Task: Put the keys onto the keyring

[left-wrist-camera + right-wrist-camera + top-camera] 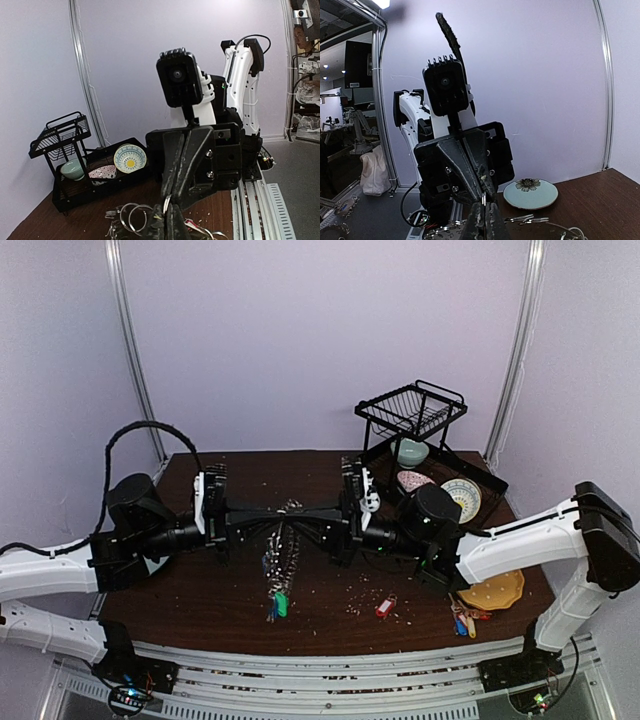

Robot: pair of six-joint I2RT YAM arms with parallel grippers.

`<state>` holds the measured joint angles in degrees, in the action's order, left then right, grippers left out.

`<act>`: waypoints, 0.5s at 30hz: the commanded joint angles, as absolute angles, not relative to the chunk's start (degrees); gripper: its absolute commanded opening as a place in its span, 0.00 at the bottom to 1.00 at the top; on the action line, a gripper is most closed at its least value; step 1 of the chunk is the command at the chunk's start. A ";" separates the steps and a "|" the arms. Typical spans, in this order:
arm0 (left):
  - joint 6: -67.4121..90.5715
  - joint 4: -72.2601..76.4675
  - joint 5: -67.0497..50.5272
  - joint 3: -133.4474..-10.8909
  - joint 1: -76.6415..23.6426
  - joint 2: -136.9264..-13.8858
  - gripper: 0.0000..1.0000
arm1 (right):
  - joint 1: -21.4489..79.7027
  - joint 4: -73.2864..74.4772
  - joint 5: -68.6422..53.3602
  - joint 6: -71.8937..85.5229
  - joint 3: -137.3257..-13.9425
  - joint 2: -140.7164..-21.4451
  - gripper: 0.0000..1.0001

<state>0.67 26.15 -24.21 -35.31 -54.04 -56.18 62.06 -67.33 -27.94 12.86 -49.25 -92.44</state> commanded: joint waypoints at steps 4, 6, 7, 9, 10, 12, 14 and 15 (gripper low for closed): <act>-8.92 11.58 -16.69 -41.52 -54.16 -55.31 0.00 | 60.22 -48.28 -31.41 2.31 -53.63 -84.90 0.24; -12.56 4.68 -13.74 -44.51 -54.15 -55.07 0.00 | 59.63 -33.15 -30.73 -6.00 -56.25 -82.50 0.29; -13.97 1.87 -12.65 -45.75 -54.15 -54.90 0.00 | 59.55 -26.60 -29.67 -9.69 -57.60 -81.57 0.29; -16.40 -3.35 -11.67 -48.70 -54.14 -55.04 0.00 | 59.59 -16.46 -28.18 -15.09 -60.38 -80.62 0.29; -17.19 -5.80 -11.61 -49.97 -54.22 -55.41 0.00 | 59.57 -12.74 -27.68 -16.82 -61.74 -80.49 0.27; -17.91 -11.07 -11.38 -52.80 -54.27 -56.62 0.00 | 59.56 -6.59 -26.50 -19.16 -65.23 -81.30 0.25; -18.47 -15.04 -10.29 -55.46 -54.63 -58.10 0.00 | 59.52 -3.94 -25.18 -20.67 -67.37 -82.23 0.23; -18.65 -16.51 -9.61 -56.56 -54.91 -58.66 0.00 | 59.51 -3.79 -25.11 -21.38 -67.75 -82.47 0.23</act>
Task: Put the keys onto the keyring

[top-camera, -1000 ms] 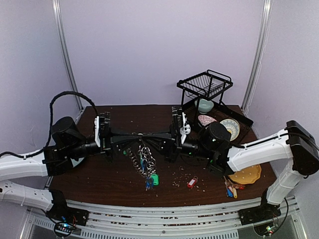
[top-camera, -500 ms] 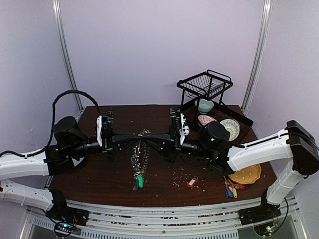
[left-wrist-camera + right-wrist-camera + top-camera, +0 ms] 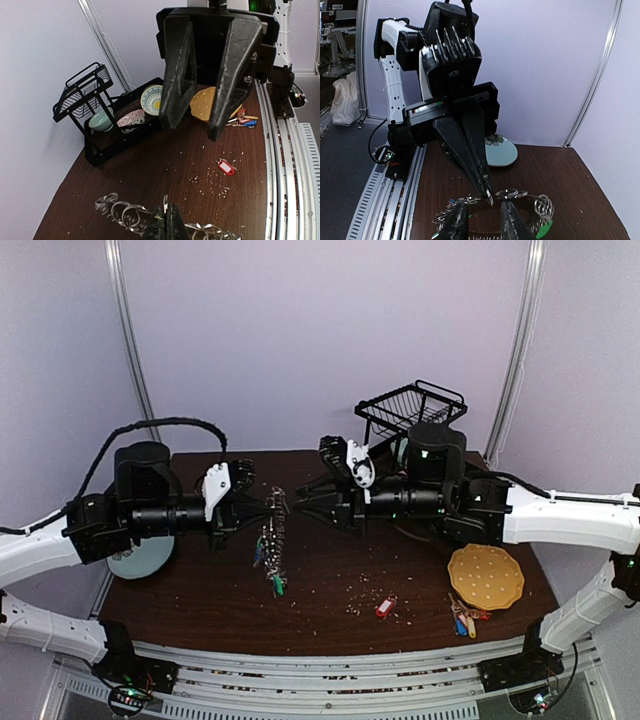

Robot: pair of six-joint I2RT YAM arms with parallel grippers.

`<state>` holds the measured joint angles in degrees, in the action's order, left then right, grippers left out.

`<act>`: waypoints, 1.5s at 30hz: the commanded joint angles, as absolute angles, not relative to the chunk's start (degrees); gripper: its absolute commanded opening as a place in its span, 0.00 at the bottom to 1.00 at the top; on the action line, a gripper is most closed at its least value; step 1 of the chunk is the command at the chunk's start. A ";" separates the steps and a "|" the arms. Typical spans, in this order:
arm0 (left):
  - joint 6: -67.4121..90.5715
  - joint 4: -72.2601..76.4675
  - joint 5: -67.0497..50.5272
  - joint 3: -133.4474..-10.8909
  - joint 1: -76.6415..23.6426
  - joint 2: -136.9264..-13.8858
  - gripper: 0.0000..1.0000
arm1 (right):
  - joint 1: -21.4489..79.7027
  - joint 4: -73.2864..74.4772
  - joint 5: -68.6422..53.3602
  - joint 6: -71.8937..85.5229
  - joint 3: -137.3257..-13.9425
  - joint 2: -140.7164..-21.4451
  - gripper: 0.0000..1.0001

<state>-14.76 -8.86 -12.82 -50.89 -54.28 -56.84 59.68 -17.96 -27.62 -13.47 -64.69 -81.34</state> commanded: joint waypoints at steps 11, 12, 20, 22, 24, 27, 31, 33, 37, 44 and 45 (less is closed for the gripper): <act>-19.43 -22.67 -10.26 -62.41 -55.37 -60.73 0.00 | 59.53 -5.14 -30.05 -25.00 -73.32 -89.22 0.30; -19.36 -22.63 -10.51 -62.48 -55.39 -60.69 0.00 | 59.56 -5.43 -30.29 -25.04 -73.45 -89.45 0.30; -19.15 -22.91 -11.26 -62.53 -55.46 -60.65 0.00 | 58.67 -7.60 -33.81 -24.06 -74.65 -90.85 0.25; -19.14 -23.05 -11.11 -62.68 -55.46 -60.69 0.00 | 58.35 -6.63 -34.37 -23.96 -75.34 -91.24 0.26; -19.16 -23.08 -11.23 -62.69 -55.46 -60.63 0.00 | 58.28 -6.38 -34.31 -24.27 -75.69 -91.55 0.25; -19.16 -23.09 -11.44 -62.75 -55.54 -60.78 0.00 | 58.29 -7.02 -34.81 -24.09 -75.78 -92.03 0.25; -19.31 -23.08 -11.58 -62.75 -55.59 -60.82 0.00 | 58.41 -7.22 -34.68 -24.08 -76.63 -93.05 0.20; -19.42 -23.03 -11.77 -62.75 -55.55 -60.82 0.00 | 58.43 -7.84 -34.55 -24.06 -76.60 -93.13 0.19; -19.35 -23.03 -12.09 -62.92 -55.56 -60.74 0.00 | 58.42 -7.90 -34.19 -24.49 -76.73 -93.64 0.16; -19.10 -22.97 -12.86 -62.93 -55.55 -60.49 0.00 | 58.41 -8.57 -32.76 -24.38 -76.09 -93.35 0.13; -19.08 -22.91 -12.96 -62.93 -55.55 -60.44 0.00 | 58.37 -8.61 -32.37 -24.68 -75.91 -93.27 0.13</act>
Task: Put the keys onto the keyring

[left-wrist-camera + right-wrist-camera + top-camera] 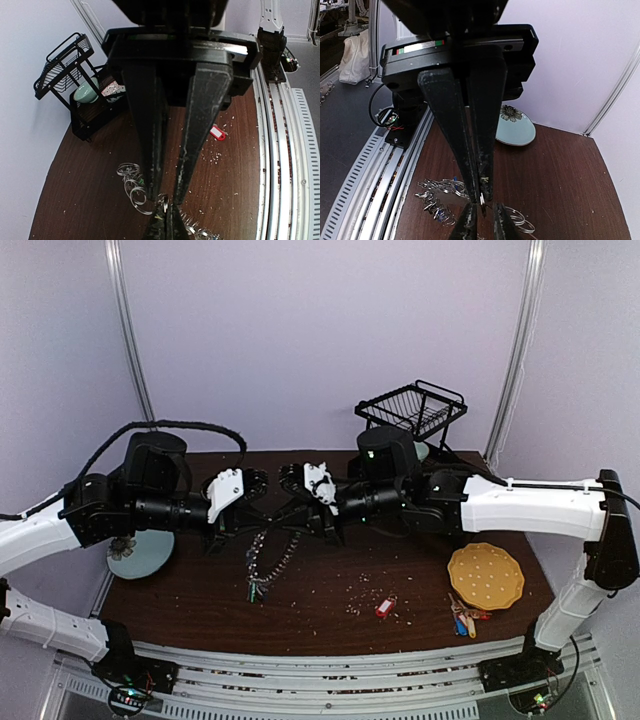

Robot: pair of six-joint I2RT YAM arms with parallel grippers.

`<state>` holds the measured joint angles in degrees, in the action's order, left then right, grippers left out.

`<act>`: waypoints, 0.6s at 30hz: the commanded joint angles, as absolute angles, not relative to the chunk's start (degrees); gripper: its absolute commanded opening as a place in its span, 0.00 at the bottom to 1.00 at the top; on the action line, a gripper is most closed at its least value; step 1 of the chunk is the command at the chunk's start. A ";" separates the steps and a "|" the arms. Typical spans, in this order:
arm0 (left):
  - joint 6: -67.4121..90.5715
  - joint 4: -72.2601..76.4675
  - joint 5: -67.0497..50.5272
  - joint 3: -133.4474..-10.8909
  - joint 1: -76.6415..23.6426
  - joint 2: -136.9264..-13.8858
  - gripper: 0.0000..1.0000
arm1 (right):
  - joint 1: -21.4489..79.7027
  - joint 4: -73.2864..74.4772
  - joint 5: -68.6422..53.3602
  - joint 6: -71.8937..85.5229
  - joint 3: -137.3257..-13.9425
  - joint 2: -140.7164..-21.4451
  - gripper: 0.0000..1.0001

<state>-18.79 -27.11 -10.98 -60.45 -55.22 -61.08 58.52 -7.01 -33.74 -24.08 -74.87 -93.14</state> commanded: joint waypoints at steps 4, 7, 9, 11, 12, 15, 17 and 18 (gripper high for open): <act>-19.00 -22.76 -13.11 -62.84 -55.55 -60.46 0.00 | 58.46 -8.95 -32.25 -24.99 -75.76 -93.16 0.11; -18.82 -22.41 -13.18 -62.80 -55.55 -60.39 0.00 | 58.63 -8.85 -31.57 -25.49 -75.87 -93.46 0.12; -18.73 -21.94 -13.46 -62.55 -55.55 -60.10 0.00 | 58.71 -9.03 -31.21 -25.64 -75.76 -93.55 0.14; -18.51 -21.62 -13.75 -62.40 -55.55 -60.07 0.00 | 58.88 -9.41 -31.26 -25.66 -75.46 -93.45 0.13; -18.49 -21.58 -13.86 -62.40 -55.57 -60.03 0.00 | 58.89 -9.60 -31.45 -25.71 -75.42 -93.39 0.11; -18.33 -21.17 -13.97 -62.33 -55.55 -59.95 0.00 | 59.08 -9.59 -31.19 -25.96 -75.32 -93.32 0.12; -18.18 -20.87 -13.94 -62.31 -55.55 -59.92 0.00 | 59.10 -9.58 -31.18 -26.26 -75.04 -93.38 0.14; -18.17 -20.76 -13.90 -62.31 -55.55 -59.97 0.00 | 59.07 -9.58 -31.41 -26.46 -74.87 -93.27 0.15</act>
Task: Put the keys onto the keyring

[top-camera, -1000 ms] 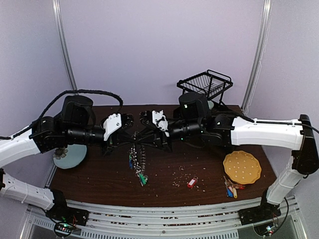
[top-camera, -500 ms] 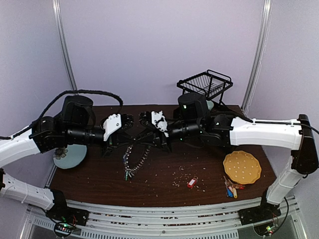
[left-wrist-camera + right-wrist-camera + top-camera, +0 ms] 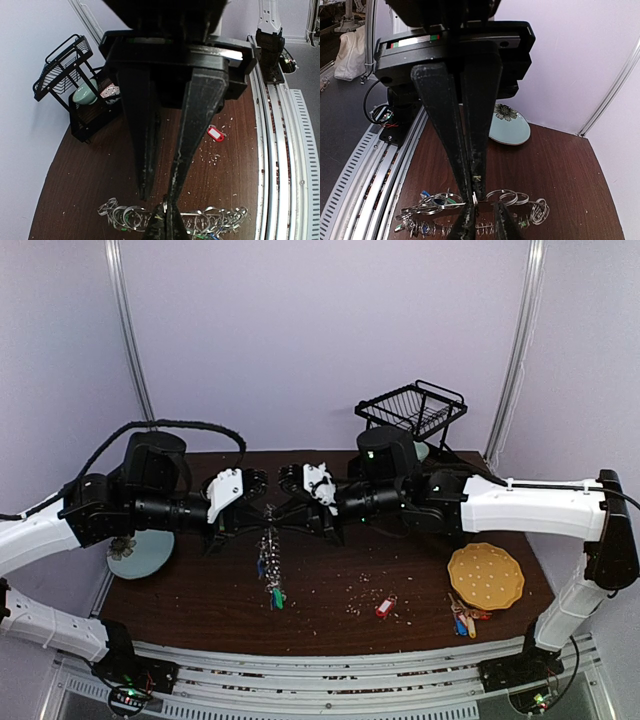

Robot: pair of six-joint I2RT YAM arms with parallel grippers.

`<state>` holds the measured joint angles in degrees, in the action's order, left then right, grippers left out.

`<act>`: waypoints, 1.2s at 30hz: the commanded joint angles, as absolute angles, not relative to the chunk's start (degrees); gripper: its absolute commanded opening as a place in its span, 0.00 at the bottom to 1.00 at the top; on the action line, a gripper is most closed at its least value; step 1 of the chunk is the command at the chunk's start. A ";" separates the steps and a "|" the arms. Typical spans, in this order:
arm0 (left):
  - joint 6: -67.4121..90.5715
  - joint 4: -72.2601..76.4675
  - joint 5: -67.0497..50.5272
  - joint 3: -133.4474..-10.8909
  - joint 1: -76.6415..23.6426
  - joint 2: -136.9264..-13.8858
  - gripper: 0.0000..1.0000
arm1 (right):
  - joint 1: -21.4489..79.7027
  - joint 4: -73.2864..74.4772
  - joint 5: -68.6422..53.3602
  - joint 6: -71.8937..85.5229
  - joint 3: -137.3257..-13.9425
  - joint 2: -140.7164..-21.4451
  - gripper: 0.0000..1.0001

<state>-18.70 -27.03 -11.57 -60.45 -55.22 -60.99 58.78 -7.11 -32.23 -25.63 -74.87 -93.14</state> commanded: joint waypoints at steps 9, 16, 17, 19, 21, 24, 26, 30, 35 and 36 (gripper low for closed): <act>-18.02 -20.45 -13.12 -61.99 -55.55 -59.74 0.00 | 59.20 -11.55 -33.76 -27.45 -72.86 -92.12 0.11; -17.79 -20.32 -13.20 -61.64 -55.55 -59.86 0.00 | 59.21 -12.47 -34.79 -26.88 -72.34 -91.36 0.00; -17.82 -20.31 -13.19 -61.57 -55.55 -59.80 0.00 | 59.11 -12.53 -34.75 -26.52 -72.33 -91.18 0.00; -16.91 -19.67 -12.48 -61.18 -55.55 -59.62 0.00 | 58.79 -14.49 -35.14 -23.05 -71.81 -90.97 0.00; -15.00 -17.42 -9.90 -60.03 -55.57 -58.62 0.14 | 57.76 -20.18 -38.36 -17.14 -70.41 -90.77 0.00; -15.51 -10.67 -9.42 -55.25 -55.39 -53.94 0.24 | 57.17 -30.83 -43.05 -7.81 -67.08 -90.00 0.00; -16.49 -5.06 -13.18 -49.11 -55.16 -49.61 0.28 | 57.17 -40.00 -44.74 -0.60 -64.34 -89.90 0.00; -12.55 2.47 -21.36 -43.25 -55.11 -47.64 0.27 | 57.98 -56.44 -43.13 11.86 -59.26 -90.26 0.00; -5.82 14.96 -22.46 -37.78 -55.11 -47.99 0.17 | 60.94 -62.14 -36.46 10.97 -55.75 -89.62 0.00; -5.32 16.58 -22.57 -37.15 -55.11 -48.05 0.16 | 61.03 -63.92 -35.93 11.86 -55.24 -89.72 0.00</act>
<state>-10.85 2.39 -19.35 -40.10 -55.18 -48.01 59.59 -48.69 -39.35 6.46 -56.51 -92.49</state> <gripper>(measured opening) 0.180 0.006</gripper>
